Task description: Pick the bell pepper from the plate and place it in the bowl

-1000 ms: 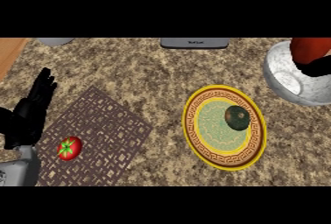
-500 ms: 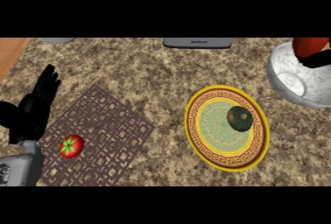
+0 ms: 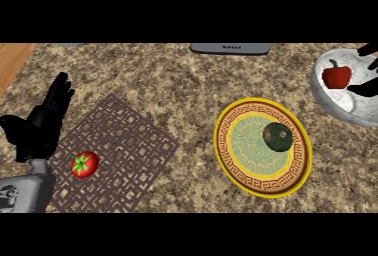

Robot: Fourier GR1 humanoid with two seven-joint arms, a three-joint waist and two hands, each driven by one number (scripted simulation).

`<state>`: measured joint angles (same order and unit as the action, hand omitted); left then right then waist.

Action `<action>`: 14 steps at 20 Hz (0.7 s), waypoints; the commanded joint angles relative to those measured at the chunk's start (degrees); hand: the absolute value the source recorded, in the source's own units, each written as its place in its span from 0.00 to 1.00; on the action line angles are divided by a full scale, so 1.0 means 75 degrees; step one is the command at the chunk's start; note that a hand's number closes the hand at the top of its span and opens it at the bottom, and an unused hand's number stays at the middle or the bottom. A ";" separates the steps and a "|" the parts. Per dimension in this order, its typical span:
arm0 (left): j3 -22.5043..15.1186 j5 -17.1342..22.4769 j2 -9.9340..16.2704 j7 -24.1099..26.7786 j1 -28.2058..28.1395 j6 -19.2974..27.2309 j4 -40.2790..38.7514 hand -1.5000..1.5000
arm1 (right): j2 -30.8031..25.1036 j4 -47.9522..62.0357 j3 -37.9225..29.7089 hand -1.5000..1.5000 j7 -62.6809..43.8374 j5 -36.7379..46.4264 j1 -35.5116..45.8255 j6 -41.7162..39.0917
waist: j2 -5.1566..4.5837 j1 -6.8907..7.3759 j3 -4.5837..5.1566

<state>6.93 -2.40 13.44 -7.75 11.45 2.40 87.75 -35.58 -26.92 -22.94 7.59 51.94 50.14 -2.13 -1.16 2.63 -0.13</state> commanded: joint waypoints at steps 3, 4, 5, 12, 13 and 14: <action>0.0019 0.0071 0.0022 0.0323 -0.0235 -0.0187 0.0039 0.50 | -0.0098 0.1159 -0.0446 0.00 0.1386 -0.0495 0.0073 -0.0159 | 0.0001 0.0025 -0.0009; 0.0056 0.0140 0.0150 0.0097 -0.0022 -0.0298 0.0028 0.50 | -0.0250 0.1221 -0.0727 0.00 0.1207 -0.0792 0.0462 -0.0555 | 0.0005 0.0021 -0.0009; 0.0089 0.0108 0.0136 -0.0113 0.0048 -0.0195 -0.0040 0.50 | -0.0454 0.1302 -0.0976 0.00 0.1528 -0.1018 0.0361 -0.0603 | -0.0019 0.0020 -0.0018; 0.0055 -0.0016 -0.0023 0.0220 -0.0256 -0.0032 0.0006 0.50 | -0.0911 0.1480 -0.3338 0.00 0.1774 -0.3453 0.0771 -0.1415 | 0.0055 -0.0149 -0.0020; 0.0101 -0.0040 -0.0031 0.0190 -0.0206 0.0040 -0.0073 0.50 | -0.1092 0.1655 -0.3474 0.00 0.1868 -0.3552 0.0504 -0.1489 | 0.0010 -0.0128 -0.0023; 0.0174 0.0063 0.0076 0.0008 -0.0050 -0.0047 -0.0012 0.50 | -0.1372 0.1758 -0.3575 0.00 0.1813 -0.3658 0.0463 -0.1776 | 0.0014 -0.0125 -0.0022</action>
<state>7.66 -2.25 13.53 -6.91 10.37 2.15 87.57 -41.90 -16.05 -44.16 20.54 30.10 54.05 -11.30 -1.01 1.76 -0.29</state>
